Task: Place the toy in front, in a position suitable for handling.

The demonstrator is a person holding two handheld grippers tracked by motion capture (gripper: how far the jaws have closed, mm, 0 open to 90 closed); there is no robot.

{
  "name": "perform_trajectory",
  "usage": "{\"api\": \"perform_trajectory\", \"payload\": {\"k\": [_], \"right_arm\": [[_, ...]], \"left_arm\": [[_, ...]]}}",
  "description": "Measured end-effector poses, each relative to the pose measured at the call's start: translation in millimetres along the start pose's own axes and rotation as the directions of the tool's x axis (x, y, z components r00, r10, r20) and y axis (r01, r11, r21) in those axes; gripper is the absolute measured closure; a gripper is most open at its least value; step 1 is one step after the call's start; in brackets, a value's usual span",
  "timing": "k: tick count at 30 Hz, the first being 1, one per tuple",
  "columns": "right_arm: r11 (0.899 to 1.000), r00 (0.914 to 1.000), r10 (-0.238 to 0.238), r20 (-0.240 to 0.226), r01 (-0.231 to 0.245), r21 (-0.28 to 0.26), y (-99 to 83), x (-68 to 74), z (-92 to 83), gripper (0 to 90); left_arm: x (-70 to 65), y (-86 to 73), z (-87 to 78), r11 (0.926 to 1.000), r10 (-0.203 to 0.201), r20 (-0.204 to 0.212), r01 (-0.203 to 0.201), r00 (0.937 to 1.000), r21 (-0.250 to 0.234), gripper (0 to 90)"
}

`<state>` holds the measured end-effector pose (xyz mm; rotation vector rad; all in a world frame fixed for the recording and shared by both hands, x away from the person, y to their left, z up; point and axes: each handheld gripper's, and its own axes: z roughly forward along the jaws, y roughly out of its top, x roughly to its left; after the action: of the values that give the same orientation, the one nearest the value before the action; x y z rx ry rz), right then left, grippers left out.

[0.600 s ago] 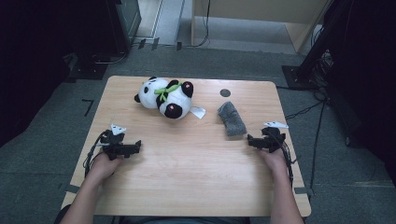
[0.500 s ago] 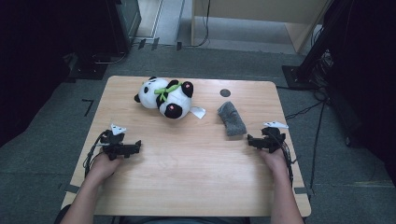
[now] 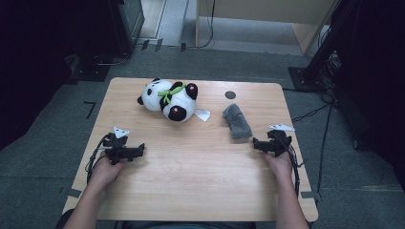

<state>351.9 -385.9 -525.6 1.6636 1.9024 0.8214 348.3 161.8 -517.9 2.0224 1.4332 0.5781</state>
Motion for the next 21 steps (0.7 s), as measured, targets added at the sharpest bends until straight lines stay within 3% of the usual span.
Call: {"api": "perform_trajectory", "payload": {"k": [8, 21], "right_arm": [[1.0, 0.9999, 0.007, 0.008, -0.007, 0.0, 0.2, 0.9, 0.2, 0.0], [0.999, 0.9988, 0.034, 0.034, -0.034, -0.002, 0.7, 3.8, 0.9, 0.0]], "left_arm": [[0.1, 0.0, 0.0, 1.0, 0.002, 0.001, -0.002, 1.0, 0.0, 0.0], [3.3, 0.3, -0.3, 0.9992, 0.04, 0.037, -0.04, 0.9985, 0.003, 0.0]]}}
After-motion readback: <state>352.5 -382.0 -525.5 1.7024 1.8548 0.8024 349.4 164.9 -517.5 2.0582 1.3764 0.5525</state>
